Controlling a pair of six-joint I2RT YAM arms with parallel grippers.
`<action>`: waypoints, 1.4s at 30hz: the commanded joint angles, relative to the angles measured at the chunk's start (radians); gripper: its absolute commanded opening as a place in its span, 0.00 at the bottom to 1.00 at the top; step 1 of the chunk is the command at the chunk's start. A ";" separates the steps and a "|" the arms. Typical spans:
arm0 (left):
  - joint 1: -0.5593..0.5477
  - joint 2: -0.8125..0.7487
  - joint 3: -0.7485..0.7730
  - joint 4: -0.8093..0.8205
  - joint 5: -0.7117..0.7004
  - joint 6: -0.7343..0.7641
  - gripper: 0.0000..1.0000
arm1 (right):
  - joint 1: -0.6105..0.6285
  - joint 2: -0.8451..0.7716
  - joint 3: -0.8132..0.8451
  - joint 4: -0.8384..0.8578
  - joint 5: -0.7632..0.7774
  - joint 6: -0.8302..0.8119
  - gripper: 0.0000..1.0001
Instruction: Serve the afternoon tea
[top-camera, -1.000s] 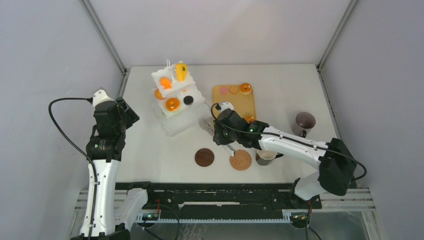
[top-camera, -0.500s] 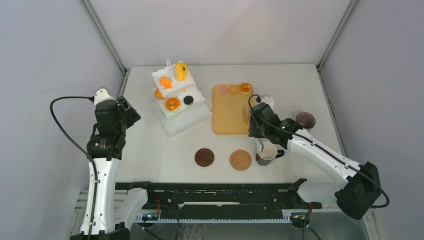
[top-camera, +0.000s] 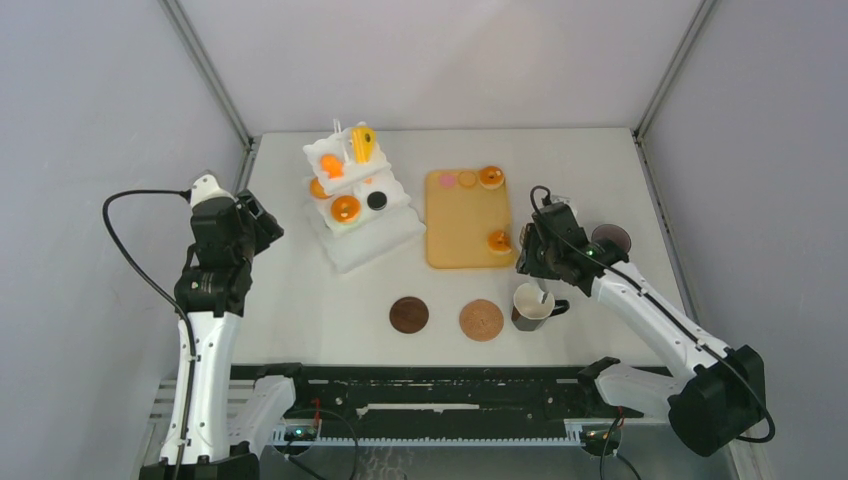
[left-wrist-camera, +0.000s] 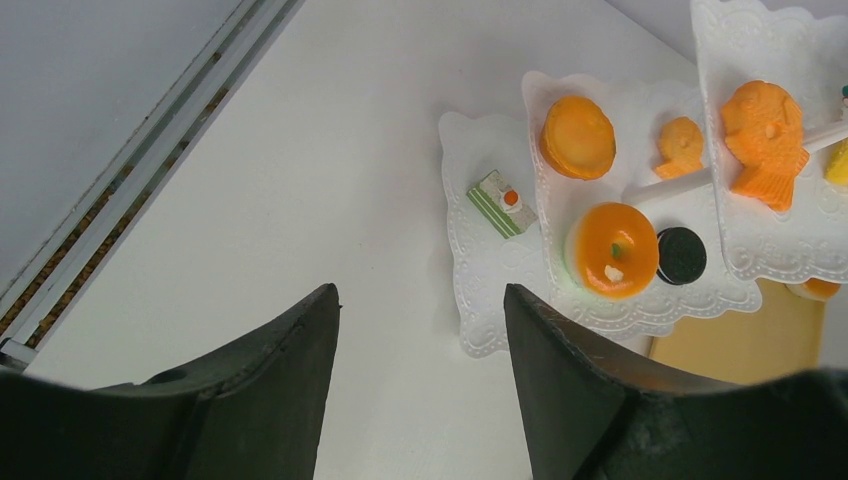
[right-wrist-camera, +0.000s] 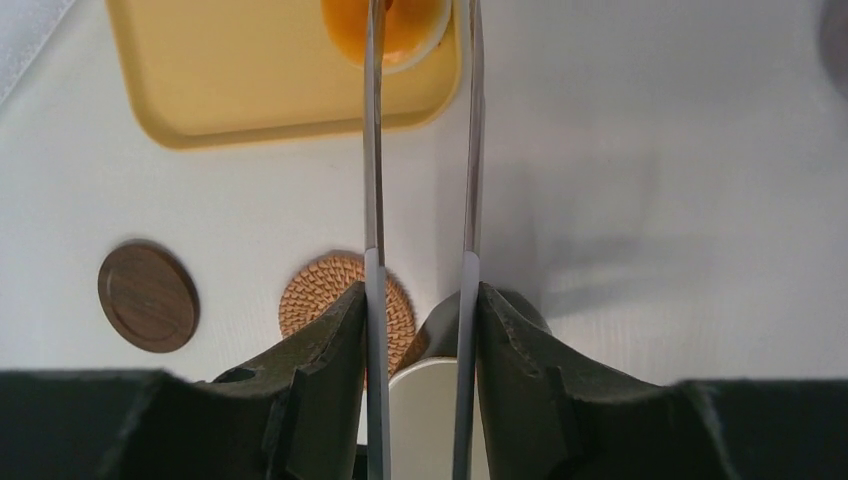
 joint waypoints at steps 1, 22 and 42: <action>0.007 0.000 -0.010 0.046 0.020 -0.014 0.66 | -0.019 0.009 -0.008 0.074 -0.090 -0.007 0.48; 0.007 -0.011 -0.025 0.046 0.009 -0.014 0.66 | -0.035 0.098 -0.022 0.148 -0.199 0.000 0.51; 0.006 -0.024 -0.033 0.040 -0.010 -0.008 0.66 | -0.073 0.012 -0.021 0.229 -0.270 0.056 0.13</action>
